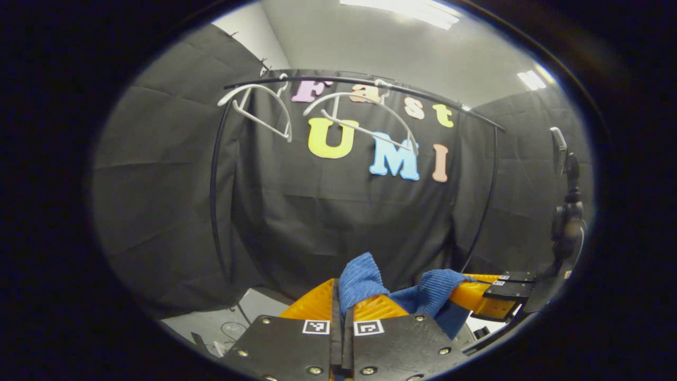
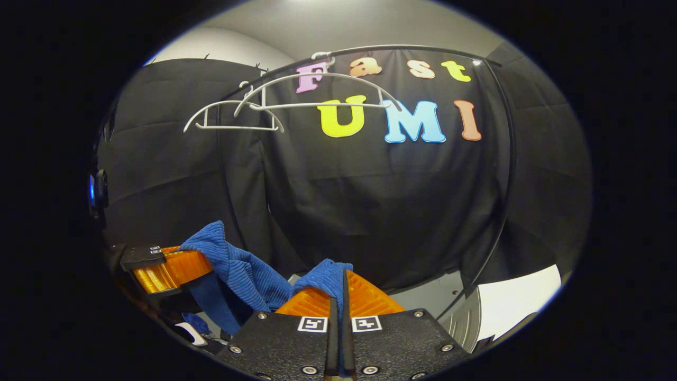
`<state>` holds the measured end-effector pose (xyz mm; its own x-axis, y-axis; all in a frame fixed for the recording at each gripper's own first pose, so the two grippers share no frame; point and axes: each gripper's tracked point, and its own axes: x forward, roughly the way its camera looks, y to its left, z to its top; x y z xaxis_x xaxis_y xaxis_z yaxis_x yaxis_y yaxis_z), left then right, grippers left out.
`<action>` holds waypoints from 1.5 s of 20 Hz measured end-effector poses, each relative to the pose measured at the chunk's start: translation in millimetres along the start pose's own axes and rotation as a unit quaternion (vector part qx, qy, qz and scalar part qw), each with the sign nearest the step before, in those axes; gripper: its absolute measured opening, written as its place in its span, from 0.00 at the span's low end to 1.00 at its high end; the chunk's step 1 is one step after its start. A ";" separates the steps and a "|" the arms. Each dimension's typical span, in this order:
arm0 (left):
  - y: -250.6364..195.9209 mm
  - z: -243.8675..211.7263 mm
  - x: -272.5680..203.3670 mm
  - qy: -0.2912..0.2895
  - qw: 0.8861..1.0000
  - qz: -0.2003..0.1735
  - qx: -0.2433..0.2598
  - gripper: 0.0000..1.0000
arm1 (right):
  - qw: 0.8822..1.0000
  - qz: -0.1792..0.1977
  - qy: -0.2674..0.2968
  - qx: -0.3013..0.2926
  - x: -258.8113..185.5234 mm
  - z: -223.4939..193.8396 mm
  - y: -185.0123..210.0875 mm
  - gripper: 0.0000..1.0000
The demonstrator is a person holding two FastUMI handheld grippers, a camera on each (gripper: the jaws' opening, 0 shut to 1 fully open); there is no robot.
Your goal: Grasp the clothes on the hanger with both hands and then place them into the laundry hamper below.
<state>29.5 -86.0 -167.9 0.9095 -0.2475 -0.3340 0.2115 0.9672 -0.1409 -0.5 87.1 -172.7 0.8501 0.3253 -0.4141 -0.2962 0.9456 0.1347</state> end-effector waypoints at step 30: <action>43.0 -207.0 -10.1 0.236 0.969 0.061 0.042 0.92 | 0.977 -0.016 0.210 -0.047 -1.1 -182.5 -26.4 0.70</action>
<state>-44.6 -53.9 -363.5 0.6694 -0.1098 -0.7348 0.1579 0.9874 -0.0037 -73.1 60.3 -340.1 0.6127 0.2441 -0.7517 -0.3271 0.9441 0.0400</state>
